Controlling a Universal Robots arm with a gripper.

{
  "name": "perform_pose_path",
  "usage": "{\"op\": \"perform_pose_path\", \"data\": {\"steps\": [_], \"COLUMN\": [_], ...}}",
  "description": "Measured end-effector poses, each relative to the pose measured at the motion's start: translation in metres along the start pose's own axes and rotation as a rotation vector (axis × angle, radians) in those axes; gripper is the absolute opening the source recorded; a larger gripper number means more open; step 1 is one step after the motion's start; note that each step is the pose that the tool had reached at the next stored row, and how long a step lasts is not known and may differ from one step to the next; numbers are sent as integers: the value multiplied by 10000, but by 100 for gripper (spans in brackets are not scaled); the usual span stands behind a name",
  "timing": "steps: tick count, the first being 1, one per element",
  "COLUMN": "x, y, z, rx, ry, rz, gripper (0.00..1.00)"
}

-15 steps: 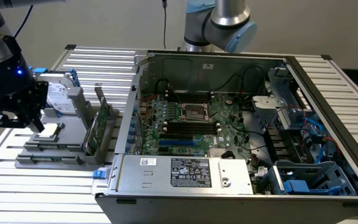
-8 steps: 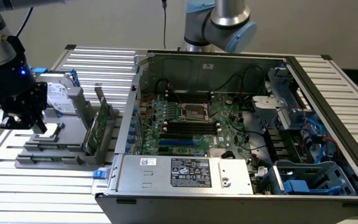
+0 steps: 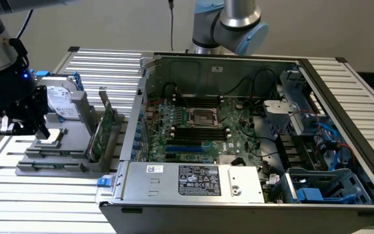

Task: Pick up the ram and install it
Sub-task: 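Pick up the ram and move it above insertion slot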

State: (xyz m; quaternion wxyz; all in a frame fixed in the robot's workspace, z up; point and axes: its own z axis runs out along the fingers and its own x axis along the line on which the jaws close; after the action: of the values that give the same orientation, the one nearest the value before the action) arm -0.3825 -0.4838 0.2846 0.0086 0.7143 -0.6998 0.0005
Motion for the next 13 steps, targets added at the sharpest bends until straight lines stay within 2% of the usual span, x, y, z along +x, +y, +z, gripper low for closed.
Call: {"op": "perform_pose_path", "data": {"steps": [4,5,6,7,9,10,13], "x": [7,13,19,27,50,62,100], "y": [16,20,27,35,40,41,42], "z": [0,1,4,12,44,63,118], "rx": [4,4,4,5,5,5,-3], "ry": [5,7,9,11,11,11,7], "rz": [-51,-58,-63,-70,-103,-127,-199], "gripper": [11,17,17,24,24,31,31]}}
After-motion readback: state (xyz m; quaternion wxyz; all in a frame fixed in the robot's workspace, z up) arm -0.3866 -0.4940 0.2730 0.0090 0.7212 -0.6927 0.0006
